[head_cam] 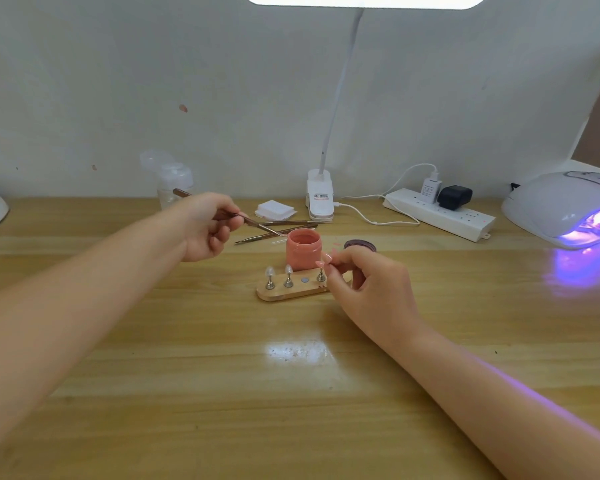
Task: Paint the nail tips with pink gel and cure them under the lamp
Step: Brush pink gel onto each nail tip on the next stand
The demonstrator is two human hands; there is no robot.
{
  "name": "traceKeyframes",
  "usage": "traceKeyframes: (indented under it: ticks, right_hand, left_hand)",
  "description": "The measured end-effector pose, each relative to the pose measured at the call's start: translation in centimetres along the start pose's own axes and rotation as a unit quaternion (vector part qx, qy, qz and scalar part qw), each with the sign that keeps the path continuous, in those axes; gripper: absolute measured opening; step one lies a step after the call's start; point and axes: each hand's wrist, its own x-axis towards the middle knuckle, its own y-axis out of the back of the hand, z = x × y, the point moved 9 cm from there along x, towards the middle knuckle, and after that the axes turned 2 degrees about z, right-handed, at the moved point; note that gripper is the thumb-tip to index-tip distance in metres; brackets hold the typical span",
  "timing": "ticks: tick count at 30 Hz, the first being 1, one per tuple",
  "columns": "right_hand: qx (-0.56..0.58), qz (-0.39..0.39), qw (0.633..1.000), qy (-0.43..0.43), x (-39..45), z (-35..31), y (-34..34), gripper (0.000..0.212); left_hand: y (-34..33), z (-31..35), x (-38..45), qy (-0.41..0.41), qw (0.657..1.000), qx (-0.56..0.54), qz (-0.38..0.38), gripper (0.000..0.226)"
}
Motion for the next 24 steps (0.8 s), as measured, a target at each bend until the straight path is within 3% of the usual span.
traceKeyframes:
  ticks: [5,11,16,21,24]
  right_hand:
    - [0.002,0.004,1.0,0.001,0.1,0.0,0.0,0.007]
    - [0.001,0.005,1.0,0.005,0.1,-0.1,0.1,0.005]
    - [0.011,-0.006,1.0,-0.014,0.0,0.3,-0.1,0.005]
    - [0.022,-0.016,0.999,-0.033,0.0,0.8,-0.2,0.007]
    - [0.032,-0.012,0.998,-0.046,-0.1,1.2,-0.1,0.005]
  left_hand:
    - [-0.5,0.0,-0.3,-0.017,0.995,-0.089,-0.028,0.019]
    - [-1.0,-1.8,-0.7,0.003,0.997,-0.082,-0.01,0.018]
    - [-0.4,-2.1,-2.3,0.009,0.983,-0.185,-0.01,0.015]
    - [-2.0,-0.9,-5.7,-0.098,0.971,-0.214,-0.027,0.017]
    - [-2.5,-1.1,-8.0,-0.236,0.96,-0.148,-0.01,0.017]
